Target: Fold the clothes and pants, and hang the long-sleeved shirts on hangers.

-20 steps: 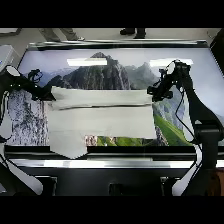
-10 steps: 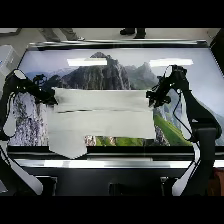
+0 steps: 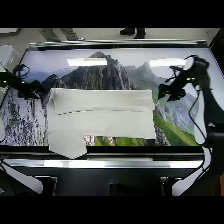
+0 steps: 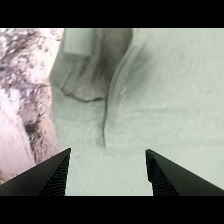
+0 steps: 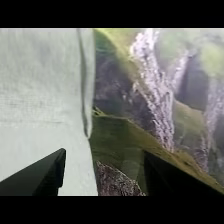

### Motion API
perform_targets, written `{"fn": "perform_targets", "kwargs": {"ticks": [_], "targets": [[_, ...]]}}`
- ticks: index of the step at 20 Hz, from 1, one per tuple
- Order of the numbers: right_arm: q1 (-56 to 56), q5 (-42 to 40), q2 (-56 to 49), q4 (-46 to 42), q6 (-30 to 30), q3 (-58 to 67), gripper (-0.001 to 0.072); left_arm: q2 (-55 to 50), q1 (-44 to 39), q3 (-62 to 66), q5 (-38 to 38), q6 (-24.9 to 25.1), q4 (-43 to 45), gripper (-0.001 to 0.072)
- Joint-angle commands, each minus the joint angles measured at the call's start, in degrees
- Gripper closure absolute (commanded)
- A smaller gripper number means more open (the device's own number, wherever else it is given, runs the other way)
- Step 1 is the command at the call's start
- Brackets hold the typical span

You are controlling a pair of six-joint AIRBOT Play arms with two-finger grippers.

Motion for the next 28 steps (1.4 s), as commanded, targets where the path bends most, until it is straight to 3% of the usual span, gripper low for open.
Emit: {"fn": "perform_targets", "kwargs": {"ticks": [1, 2, 5, 8, 12, 18, 25, 27, 28], "targets": [[-9.5, 2.3, 2.1, 13.5, -8.6, -1.3, 0.0208, 9.9, 4.8, -8.9, -1.0, -0.4, 2.4, 0.0165], [-11.8, 3.1, 2.3, 17.7, -9.9, -3.3, 0.0237, 13.7, 6.5, -14.7, -0.2, 0.3, 2.4, 0.0166], [-16.4, 2.1, 5.4, 26.3, -14.3, -15.4, 0.0235, 26.5, 10.8, -36.8, 4.2, 5.8, 1.4, 0.0166], [-17.6, -0.1, 9.4, 29.4, -16.2, -27.2, 0.0235, 38.9, 16.2, -60.0, 11.3, 10.9, -4.8, 0.0166], [-17.6, 0.2, 14.3, 29.7, -16.4, -34.2, 0.0235, 46.3, 23.7, -78.2, 17.3, 19.0, -11.6, 0.0166], [-17.6, 0.4, 20.2, 29.7, -16.4, -34.4, 0.0235, 46.4, 25.0, -87.3, 22.9, 25.6, -17.3, 0.0166], [-17.6, 0.0, 21.2, 29.8, -16.2, -34.4, 0.0236, 43.6, 22.7, -87.4, 25.8, 26.4, -19.4, 0.0167], [-17.6, -0.2, 21.2, 29.7, -16.2, -34.4, 0.0236, 42.5, 21.1, -87.4, 26.4, 26.3, -20.2, 0.0190], [-17.6, -0.2, 21.2, 29.6, -16.3, -34.4, 0.0236, 42.1, 20.3, -87.4, 26.3, 26.3, -20.2, 0.0284]]}}
